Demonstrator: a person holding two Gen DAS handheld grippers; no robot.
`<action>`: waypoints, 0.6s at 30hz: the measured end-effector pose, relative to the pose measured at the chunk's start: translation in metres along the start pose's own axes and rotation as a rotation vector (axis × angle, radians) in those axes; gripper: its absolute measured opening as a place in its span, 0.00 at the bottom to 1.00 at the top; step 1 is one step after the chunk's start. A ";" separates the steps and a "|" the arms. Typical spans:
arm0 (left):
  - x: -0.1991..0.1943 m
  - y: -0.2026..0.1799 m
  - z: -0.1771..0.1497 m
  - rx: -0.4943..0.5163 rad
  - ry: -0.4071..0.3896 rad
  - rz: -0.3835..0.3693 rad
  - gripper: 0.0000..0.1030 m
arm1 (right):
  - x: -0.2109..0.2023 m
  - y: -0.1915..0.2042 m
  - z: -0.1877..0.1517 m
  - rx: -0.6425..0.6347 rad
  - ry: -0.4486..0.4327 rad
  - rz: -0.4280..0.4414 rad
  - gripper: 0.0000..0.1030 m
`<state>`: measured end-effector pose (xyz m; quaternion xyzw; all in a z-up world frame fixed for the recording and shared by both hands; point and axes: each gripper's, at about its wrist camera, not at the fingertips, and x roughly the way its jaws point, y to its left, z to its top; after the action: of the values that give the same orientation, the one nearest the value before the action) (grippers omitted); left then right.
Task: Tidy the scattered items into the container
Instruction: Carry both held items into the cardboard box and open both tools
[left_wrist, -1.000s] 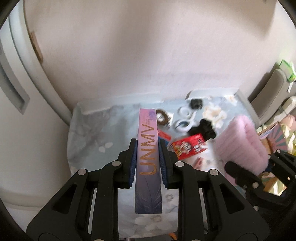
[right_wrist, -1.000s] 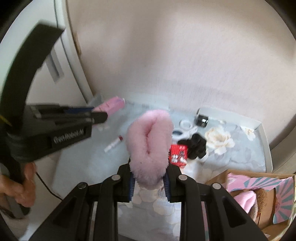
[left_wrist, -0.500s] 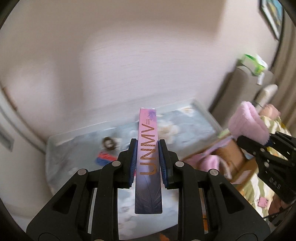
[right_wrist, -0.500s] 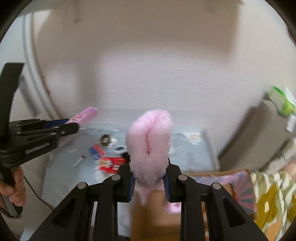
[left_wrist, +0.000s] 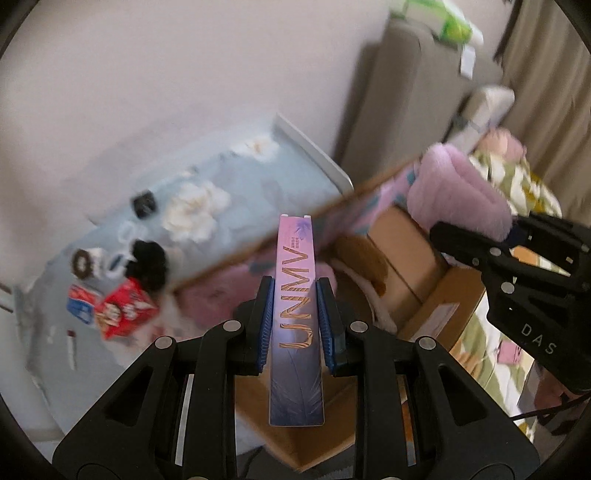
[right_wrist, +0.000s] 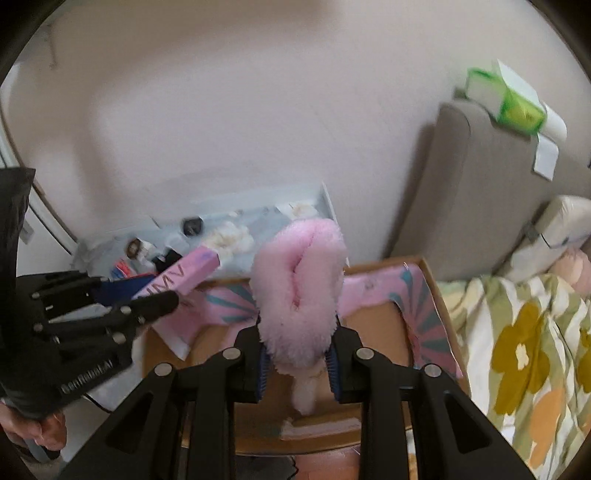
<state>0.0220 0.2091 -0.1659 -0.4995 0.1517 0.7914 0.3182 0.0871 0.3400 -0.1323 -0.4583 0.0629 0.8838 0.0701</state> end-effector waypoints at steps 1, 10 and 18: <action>0.008 -0.005 -0.001 0.008 0.013 0.001 0.20 | 0.005 -0.005 -0.003 -0.001 0.017 -0.003 0.23; 0.047 -0.024 -0.007 0.028 0.090 0.016 0.20 | 0.048 -0.040 -0.028 0.034 0.140 0.006 0.23; 0.012 -0.015 0.005 -0.010 0.000 -0.017 0.94 | 0.043 -0.050 -0.026 0.046 0.140 -0.008 0.48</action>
<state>0.0248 0.2271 -0.1734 -0.5023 0.1436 0.7894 0.3223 0.0926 0.3876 -0.1845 -0.5174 0.0859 0.8477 0.0795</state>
